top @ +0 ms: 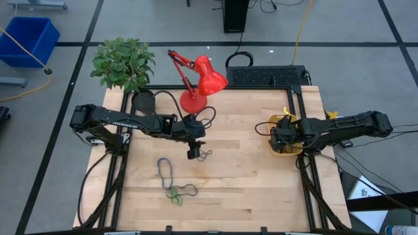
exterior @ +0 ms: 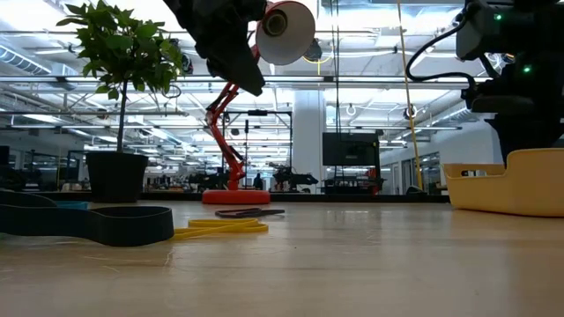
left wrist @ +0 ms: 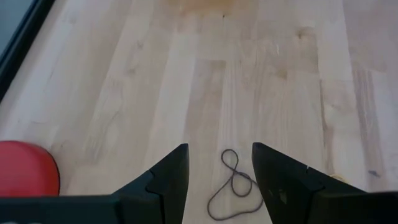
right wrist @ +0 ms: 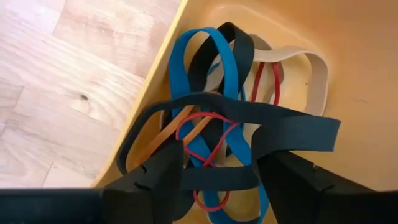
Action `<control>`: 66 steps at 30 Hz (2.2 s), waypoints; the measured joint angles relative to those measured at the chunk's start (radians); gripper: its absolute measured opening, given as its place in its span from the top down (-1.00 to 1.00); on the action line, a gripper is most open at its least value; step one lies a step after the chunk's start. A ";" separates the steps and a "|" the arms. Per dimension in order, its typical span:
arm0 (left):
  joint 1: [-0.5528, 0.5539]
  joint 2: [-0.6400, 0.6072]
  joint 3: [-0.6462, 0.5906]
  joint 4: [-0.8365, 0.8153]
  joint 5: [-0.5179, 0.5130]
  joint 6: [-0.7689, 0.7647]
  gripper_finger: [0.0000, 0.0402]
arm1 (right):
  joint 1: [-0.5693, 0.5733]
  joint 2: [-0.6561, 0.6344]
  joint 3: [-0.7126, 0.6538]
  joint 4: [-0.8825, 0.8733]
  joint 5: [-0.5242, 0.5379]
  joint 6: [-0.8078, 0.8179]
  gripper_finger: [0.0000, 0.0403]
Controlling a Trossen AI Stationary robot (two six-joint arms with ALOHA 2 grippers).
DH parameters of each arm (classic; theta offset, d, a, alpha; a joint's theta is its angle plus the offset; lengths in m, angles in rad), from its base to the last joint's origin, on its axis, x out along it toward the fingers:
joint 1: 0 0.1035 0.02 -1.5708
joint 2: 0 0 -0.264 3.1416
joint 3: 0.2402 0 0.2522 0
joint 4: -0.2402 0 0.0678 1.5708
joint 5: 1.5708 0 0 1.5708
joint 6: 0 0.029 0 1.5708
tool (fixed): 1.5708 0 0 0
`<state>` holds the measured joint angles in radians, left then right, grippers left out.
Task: Pick and place rubber bands into bin
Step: Put the top black rubber band into the yellow bin, then put the violet rubber band into the yellow bin
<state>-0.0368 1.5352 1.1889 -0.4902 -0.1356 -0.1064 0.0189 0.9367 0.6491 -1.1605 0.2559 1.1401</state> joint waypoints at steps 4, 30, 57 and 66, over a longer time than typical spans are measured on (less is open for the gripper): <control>0.000 0.000 0.000 0.000 0.000 -0.008 0.09 | 0.000 0.000 0.000 0.003 0.000 0.007 0.07; 0.000 0.000 0.000 -0.018 -0.001 -0.002 0.09 | -0.155 0.001 0.000 0.029 0.001 -0.105 0.16; 0.004 0.178 0.000 -0.091 0.067 0.113 0.10 | -0.264 0.000 0.000 0.130 -0.100 -0.187 0.18; 0.004 0.323 -0.001 -0.052 0.092 0.164 0.10 | -0.264 0.000 0.000 0.166 -0.098 -0.213 0.19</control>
<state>-0.0330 1.8583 1.1881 -0.5417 -0.0437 0.0576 -0.2455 0.9371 0.6487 -0.9947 0.1581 0.9268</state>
